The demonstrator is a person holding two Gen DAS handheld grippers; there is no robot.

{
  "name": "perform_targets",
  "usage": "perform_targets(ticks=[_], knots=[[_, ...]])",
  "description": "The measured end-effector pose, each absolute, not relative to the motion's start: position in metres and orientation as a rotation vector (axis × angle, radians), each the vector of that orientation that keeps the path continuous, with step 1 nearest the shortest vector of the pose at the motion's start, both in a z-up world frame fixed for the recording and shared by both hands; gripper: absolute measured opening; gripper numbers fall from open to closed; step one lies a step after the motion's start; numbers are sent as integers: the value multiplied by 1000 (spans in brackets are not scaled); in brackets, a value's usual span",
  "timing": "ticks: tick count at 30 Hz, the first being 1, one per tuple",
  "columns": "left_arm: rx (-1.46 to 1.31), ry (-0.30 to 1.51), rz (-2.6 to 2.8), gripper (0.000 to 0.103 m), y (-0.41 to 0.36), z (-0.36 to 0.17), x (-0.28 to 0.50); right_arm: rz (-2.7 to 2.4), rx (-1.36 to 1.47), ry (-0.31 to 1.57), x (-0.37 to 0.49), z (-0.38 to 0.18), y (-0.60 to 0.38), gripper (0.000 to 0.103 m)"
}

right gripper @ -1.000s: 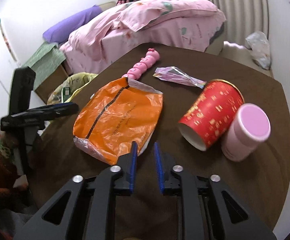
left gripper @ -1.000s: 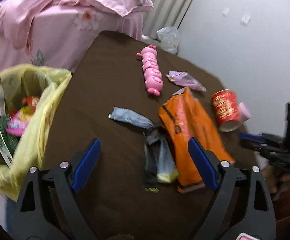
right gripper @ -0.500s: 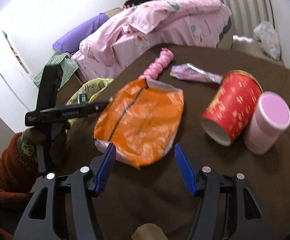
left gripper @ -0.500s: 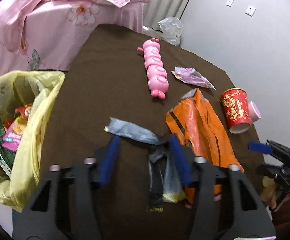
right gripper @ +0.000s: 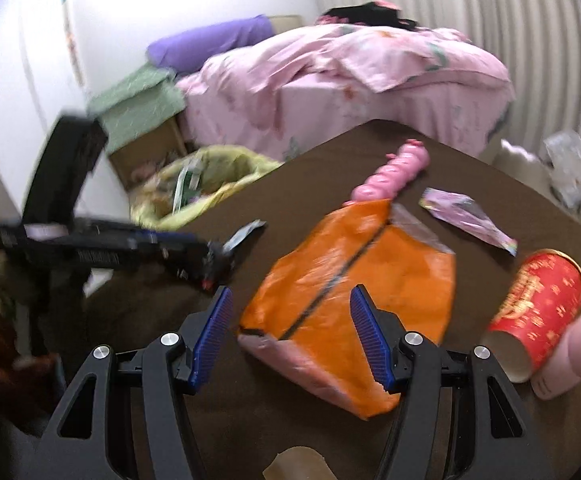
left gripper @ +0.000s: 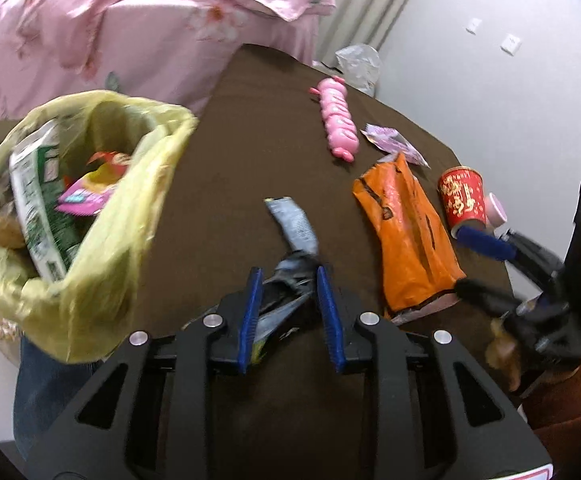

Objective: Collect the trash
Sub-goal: 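Grasp the grey-black wrapper with the left tool while the right grasps the orange bag edge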

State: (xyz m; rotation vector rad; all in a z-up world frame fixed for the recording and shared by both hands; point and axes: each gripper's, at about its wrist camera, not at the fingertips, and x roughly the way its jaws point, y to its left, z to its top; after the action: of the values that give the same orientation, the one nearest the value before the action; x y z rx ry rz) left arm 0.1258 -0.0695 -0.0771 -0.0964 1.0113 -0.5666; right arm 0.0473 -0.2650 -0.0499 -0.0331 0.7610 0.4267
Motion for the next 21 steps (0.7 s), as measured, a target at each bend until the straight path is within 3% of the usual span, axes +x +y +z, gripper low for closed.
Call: perform_targets(ticks=[4, 11, 21], knots=[[-127, 1002, -553, 28, -56, -72, 123, 371, -85, 798, 56, -72, -261, 58], [-165, 1005, -541, 30, -46, -73, 123, 452, 142, 922, 61, -89, -289, 59], [-185, 1015, -543, 32, -47, -76, 120, 460, -30, 859, 23, -93, -277, 59]])
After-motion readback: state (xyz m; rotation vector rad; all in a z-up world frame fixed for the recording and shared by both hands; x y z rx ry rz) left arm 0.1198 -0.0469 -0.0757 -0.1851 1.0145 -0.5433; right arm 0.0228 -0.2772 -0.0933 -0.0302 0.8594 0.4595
